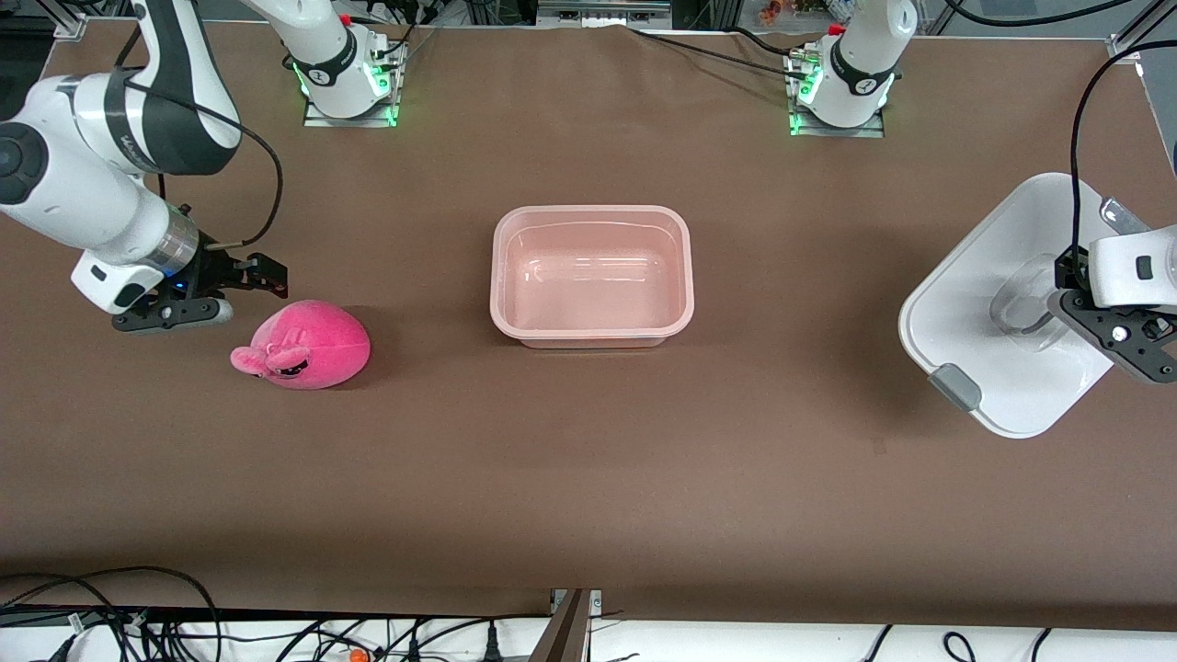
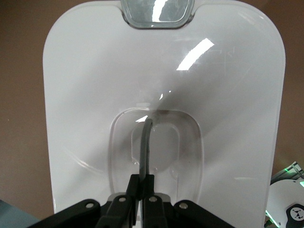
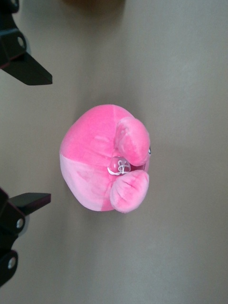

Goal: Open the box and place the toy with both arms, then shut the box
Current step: 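Lower the right gripper onto the pink plush toy and grasp it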

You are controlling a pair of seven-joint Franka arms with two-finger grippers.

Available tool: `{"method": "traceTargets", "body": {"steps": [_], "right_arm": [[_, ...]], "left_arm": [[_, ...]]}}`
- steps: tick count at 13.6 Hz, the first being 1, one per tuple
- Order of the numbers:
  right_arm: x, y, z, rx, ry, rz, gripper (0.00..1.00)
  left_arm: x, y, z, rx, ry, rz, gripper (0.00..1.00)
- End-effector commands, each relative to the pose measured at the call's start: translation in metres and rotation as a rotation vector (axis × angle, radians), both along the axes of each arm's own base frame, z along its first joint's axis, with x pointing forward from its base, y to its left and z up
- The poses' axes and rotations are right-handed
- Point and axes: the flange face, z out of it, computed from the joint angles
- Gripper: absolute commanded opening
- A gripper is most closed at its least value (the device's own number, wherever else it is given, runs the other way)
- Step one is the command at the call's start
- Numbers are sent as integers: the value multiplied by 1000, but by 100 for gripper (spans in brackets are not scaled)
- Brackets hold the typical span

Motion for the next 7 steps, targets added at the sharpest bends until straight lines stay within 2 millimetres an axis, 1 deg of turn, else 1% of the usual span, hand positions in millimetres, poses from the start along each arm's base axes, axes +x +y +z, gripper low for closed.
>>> {"method": "traceTargets", "body": {"steps": [1, 4, 7], "right_arm": [[10, -5, -35, -16, -18, 26, 100], [20, -5, -67, -24, -23, 26, 100], [25, -4, -84, -27, -36, 34, 100]], "left_arm": [[-3, 1, 10, -3, 2, -18, 0], [-3, 0, 10, -3, 2, -20, 0], [-3, 0, 11, -3, 0, -20, 0]]}}
